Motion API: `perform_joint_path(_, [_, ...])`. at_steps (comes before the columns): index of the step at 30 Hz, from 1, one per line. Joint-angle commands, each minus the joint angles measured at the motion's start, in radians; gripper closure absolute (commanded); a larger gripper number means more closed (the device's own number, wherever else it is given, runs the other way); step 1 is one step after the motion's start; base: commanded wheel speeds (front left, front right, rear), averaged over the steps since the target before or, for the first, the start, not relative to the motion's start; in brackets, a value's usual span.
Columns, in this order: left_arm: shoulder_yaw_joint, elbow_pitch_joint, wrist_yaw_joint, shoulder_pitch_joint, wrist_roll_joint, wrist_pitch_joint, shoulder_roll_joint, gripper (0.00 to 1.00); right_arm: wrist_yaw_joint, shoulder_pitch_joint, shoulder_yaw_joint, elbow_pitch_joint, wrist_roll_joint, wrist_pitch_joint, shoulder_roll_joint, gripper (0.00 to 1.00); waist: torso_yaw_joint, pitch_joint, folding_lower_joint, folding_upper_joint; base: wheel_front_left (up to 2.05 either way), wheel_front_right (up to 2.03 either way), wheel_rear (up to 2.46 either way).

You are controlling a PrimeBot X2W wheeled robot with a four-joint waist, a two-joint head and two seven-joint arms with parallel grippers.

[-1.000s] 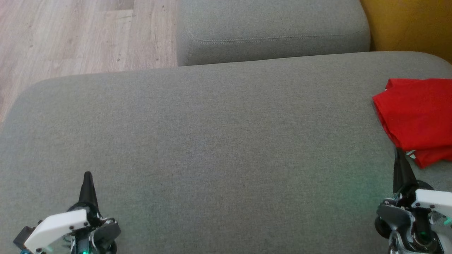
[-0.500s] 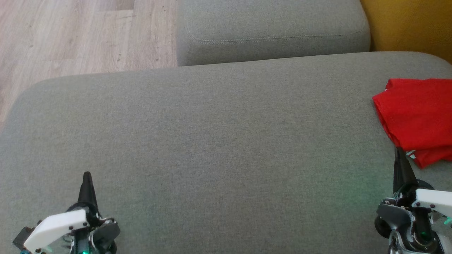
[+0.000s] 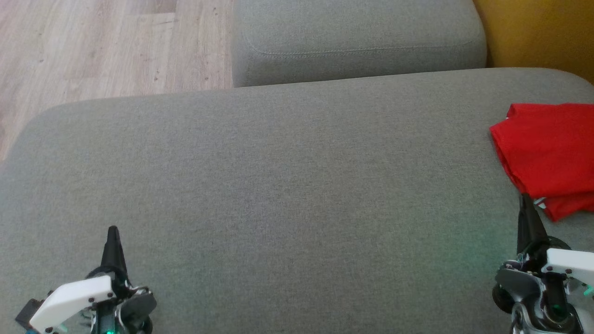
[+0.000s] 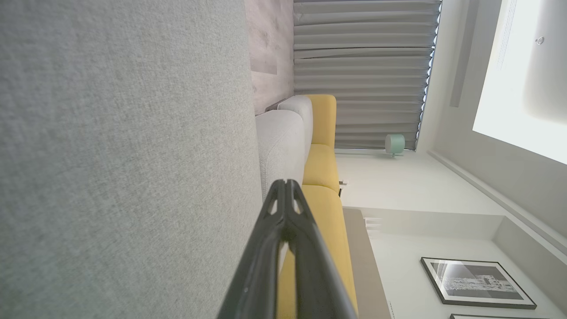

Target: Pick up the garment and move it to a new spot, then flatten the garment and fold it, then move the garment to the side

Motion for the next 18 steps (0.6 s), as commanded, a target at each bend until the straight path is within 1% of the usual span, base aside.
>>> perform_joint_path(1, [0.033,-0.028,-0.007,-0.049,0.007,0.005,0.01,1.0,-0.001,-0.046,0.02,-0.032,0.003,0.007,-0.004,1.0,0.0,0.0,0.0,0.0,0.0,0.0,0.0])
perform_joint_path(18, [0.038,-0.028,-0.007,-0.05,0.012,0.009,0.006,1.0,-0.001,-0.046,0.018,-0.032,0.002,0.008,-0.003,1.0,0.0,0.0,0.0,0.0,0.0,0.0,0.0])
